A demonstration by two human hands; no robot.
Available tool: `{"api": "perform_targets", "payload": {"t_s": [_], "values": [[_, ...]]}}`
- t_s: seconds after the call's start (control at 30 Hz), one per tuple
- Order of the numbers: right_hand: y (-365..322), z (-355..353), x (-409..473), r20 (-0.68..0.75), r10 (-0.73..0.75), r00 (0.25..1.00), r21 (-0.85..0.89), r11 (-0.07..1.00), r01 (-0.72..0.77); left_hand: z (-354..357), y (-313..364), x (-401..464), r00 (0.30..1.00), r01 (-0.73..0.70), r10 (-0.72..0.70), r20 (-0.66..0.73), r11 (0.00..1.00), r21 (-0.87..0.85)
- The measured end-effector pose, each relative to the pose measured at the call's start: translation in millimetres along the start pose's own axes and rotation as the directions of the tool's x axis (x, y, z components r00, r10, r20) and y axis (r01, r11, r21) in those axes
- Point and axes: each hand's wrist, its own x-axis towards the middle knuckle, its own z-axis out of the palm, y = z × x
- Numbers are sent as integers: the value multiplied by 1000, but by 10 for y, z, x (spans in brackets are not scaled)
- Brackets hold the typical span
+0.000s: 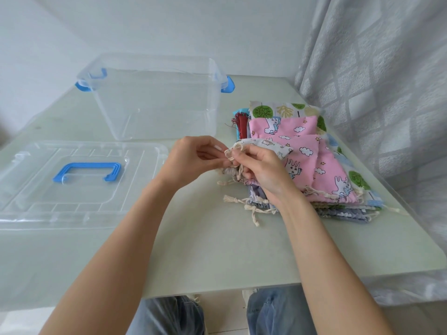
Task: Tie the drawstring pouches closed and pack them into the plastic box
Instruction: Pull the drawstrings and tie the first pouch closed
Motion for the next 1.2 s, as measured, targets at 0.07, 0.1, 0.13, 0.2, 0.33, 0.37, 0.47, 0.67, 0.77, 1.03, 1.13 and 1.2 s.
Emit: {"api": "perform_targets", "payload": {"t_s": [0.07,0.1,0.13,0.2,0.33,0.37,0.47,0.67,0.77,1.03,1.13,1.2], "values": [[-12,0,-10,38,13,999,4,1000,-13,10,-4,-7,1000,-8,7,17,1000,30],[-20,-11,-14,54,22,998,20,1000,-23,21,-4,-8,1000,-10,10,13,999,41],[-26,-32,-14,71,25,997,39,999,-28,37,-5,-9,1000,-15,15,7,999,49],[-48,-77,-33,114,27,993,45,998,-32,67,-4,-18,999,-52,51,13,997,62],[-115,-120,-74,148,-43,988,-41,998,50,76,11,-21,996,-80,78,32,996,44],[-125,-124,-69,147,-96,984,-70,992,107,77,16,-20,998,-63,62,28,998,6],[-116,-131,-43,125,-265,956,-283,914,291,88,23,-19,998,-21,25,50,995,-96],[-67,-54,-88,127,-593,795,-784,431,447,112,-30,10,998,39,-34,46,992,-117],[17,36,-89,181,-703,688,-911,144,387,128,-67,4,999,36,-36,0,996,-87],[17,-144,-35,185,-869,459,-859,84,505,135,8,2,996,80,-67,53,954,-289],[29,-134,-29,175,-879,443,-820,119,559,126,-5,2,997,46,-28,76,968,-245],[39,-150,-23,171,-871,461,-797,152,584,126,-5,-2,996,36,-15,89,971,-238]]}}
